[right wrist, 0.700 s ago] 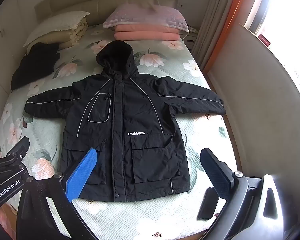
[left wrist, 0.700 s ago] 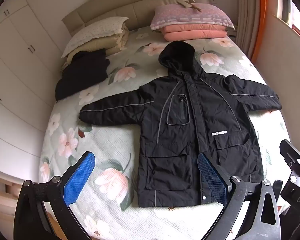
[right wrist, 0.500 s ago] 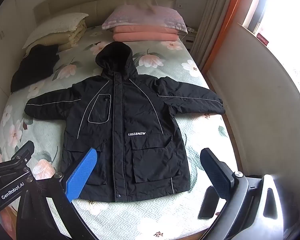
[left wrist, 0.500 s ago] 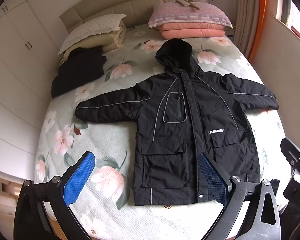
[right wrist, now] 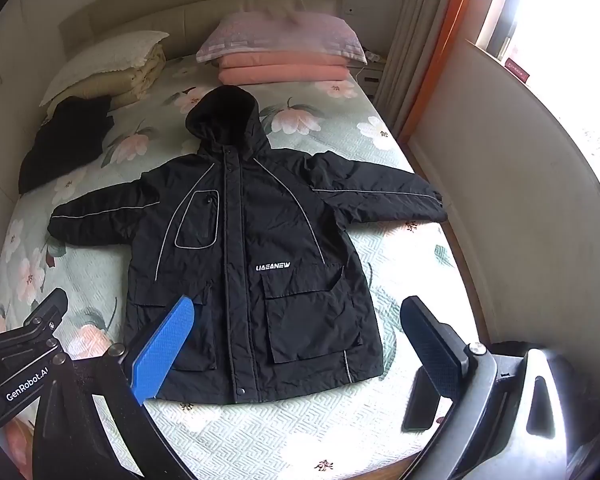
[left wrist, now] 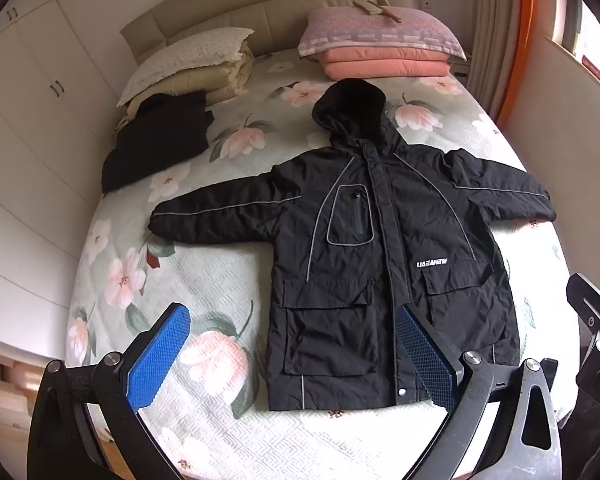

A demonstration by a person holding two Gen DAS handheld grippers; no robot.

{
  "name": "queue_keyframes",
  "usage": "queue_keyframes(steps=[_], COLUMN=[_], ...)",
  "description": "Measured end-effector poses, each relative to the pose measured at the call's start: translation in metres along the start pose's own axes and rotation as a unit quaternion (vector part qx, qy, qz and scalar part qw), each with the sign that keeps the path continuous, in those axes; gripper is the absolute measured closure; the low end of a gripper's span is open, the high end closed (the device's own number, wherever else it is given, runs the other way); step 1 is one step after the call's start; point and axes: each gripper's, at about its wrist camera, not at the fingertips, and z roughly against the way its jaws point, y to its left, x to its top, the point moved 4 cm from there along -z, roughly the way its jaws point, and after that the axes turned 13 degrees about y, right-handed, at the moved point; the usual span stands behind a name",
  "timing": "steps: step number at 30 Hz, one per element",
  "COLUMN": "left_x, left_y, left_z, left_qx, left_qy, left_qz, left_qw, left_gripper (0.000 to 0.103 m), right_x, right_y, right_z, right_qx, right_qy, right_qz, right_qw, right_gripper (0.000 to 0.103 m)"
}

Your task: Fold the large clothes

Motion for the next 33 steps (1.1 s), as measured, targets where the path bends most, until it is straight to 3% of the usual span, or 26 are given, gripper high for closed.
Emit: queue_keyframes(steps=[20, 33], left_x=[0.000, 0.005], left_y=[0.003, 0.012], left_z=[-0.008, -0.015], left_qx=[-0.007, -0.031], left_qy=[0.000, -0.010], left_qz=[-0.005, -0.018], left_qw=[1.0000, 0.9993], left_gripper=[0.001, 0.001], right_x=[0.000, 0.007], right_y=[0.012, 0.002], right_z=[0.000, 0.015], right_qx=[-0.007, -0.045], right_qy=[-0.003, -0.022], right_qz=[-0.011, -0.044], right_qw=[1.000, 0.998], right_gripper=[0.000, 0.000])
